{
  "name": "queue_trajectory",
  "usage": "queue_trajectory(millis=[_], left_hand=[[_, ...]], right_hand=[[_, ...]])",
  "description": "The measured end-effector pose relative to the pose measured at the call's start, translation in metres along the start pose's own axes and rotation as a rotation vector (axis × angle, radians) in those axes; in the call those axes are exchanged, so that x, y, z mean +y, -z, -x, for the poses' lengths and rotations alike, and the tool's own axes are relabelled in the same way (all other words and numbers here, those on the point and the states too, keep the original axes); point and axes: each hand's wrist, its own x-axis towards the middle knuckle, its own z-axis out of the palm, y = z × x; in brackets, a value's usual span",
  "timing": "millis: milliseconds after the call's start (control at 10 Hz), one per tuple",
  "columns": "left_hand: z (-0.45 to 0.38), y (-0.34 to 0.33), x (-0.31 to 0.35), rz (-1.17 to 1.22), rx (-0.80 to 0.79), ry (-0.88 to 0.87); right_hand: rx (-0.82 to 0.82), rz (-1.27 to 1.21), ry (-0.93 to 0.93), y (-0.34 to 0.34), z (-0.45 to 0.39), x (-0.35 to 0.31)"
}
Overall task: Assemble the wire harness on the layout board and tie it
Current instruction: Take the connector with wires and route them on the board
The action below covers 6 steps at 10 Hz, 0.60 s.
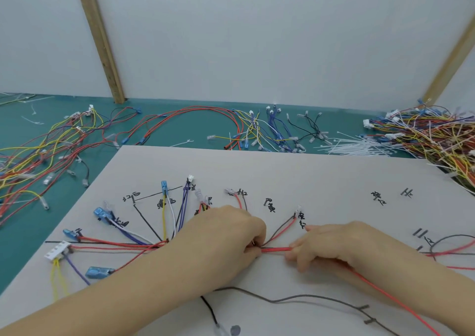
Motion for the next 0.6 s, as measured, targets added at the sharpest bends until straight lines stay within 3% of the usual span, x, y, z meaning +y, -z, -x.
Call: queue_trajectory(millis=[100, 200, 300, 400, 500, 600], left_hand=[[-0.003, 0.003, 0.0, 0.018, -0.025, -0.009], [-0.004, 0.002, 0.0, 0.047, -0.035, -0.021], [-0.006, 0.001, -0.001, 0.104, -0.038, -0.027], [-0.006, -0.001, -0.003, 0.165, -0.042, -0.021], [-0.006, -0.001, -0.005, 0.198, -0.046, -0.008], [-0.007, -0.001, -0.005, 0.215, -0.048, -0.007]], right_hand=[[0.572, 0.054, 0.357, -0.008, 0.024, 0.018], [0.58, -0.046, 0.284, 0.031, 0.041, 0.019], [0.221, -0.513, 0.134, 0.039, 0.054, 0.023], [0.016, -0.76, -0.043, 0.045, 0.051, 0.03], [0.178, -0.729, -0.149, 0.043, 0.052, 0.028], [0.431, -0.523, -0.249, 0.044, 0.048, 0.031]])
